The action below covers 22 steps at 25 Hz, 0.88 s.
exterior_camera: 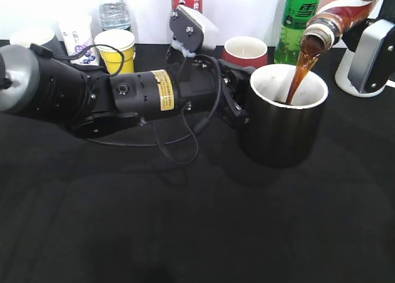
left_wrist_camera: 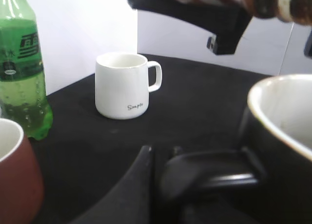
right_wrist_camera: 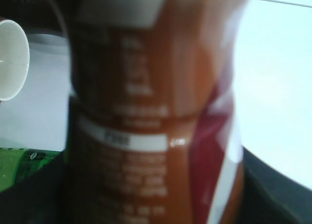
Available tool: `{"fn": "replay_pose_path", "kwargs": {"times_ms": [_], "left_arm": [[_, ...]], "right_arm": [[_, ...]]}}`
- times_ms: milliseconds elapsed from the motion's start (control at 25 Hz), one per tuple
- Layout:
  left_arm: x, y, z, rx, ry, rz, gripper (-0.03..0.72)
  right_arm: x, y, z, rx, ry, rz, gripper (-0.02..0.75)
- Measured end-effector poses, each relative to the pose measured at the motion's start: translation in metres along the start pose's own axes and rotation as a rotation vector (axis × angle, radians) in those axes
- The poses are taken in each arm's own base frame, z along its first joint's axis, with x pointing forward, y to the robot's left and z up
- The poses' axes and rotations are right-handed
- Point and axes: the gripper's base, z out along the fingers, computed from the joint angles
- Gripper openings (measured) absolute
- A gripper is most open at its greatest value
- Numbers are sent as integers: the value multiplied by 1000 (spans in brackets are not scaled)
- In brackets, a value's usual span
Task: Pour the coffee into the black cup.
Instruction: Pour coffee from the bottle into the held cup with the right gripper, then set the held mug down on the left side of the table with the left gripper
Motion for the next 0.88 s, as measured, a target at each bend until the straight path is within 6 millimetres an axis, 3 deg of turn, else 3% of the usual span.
{"fn": "replay_pose_path", "kwargs": {"times_ms": [120, 400, 520, 600, 680, 760, 880], "left_arm": [[1, -1, 0, 14, 8, 13, 53], [-1, -3, 0, 28, -10, 15, 53], [-2, 8, -6, 3, -12, 17, 53], [-6, 28, -31, -73, -13, 9, 53], [-10, 51, -68, -174, -21, 14, 53], [-7, 71, -108, -277, -23, 24, 53], [8, 92, -162, -447, -54, 3, 53]], "right_arm": [[0, 0, 0, 1, 0, 24, 526], [-10, 5, -1, -84, -96, 508, 526], [-10, 5, -1, -105, -81, 889, 526], [-10, 6, -1, -123, -59, 1233, 526], [-8, 9, -1, -145, 6, 1522, 526], [-7, 10, -1, -148, 33, 1624, 526], [-6, 10, -1, -139, 44, 1644, 526]]}}
